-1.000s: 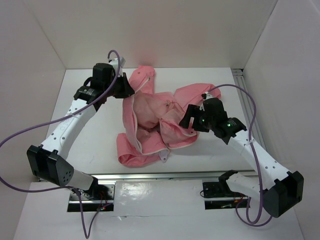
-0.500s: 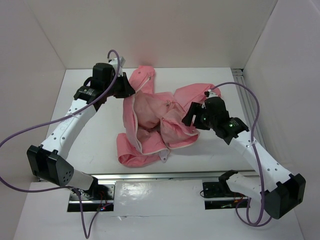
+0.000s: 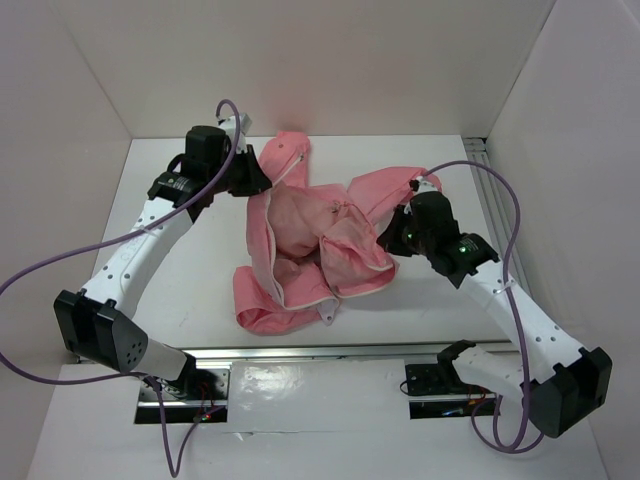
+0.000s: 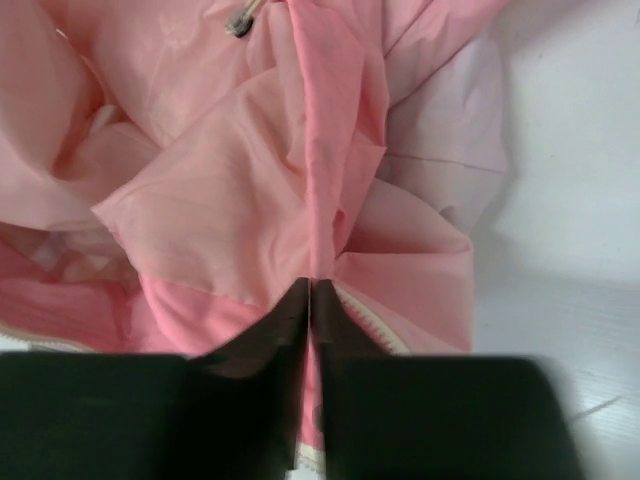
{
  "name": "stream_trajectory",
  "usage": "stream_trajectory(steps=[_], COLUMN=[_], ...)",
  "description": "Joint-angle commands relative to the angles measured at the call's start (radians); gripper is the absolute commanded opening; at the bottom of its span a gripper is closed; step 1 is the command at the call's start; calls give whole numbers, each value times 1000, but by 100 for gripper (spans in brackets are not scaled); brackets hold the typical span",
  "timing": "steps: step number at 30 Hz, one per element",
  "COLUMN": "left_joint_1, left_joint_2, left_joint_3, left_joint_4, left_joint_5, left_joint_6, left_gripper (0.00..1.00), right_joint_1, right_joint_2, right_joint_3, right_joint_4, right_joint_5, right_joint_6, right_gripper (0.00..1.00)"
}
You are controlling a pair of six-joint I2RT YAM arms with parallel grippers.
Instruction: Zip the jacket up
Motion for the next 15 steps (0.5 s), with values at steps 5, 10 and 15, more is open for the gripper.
stream_trajectory(steps=[5, 10, 15], left_joint_1=[15, 35, 60], left_joint_2=[10, 56, 99], left_joint_3=[100, 181, 301], left_joint_4=[52, 52, 52], left_joint_5=[-1, -17, -17], left_joint_6=[14, 37, 47], left_gripper=[0, 0, 0], right_joint_1=[-10, -50, -177], right_joint_2=[64, 99, 134], right_joint_3=[91, 136, 306], right_joint_4=[39, 109, 153], right_joint_5=[148, 364, 377], right_joint_6=[-54, -100, -171], right_gripper=[0, 0, 0])
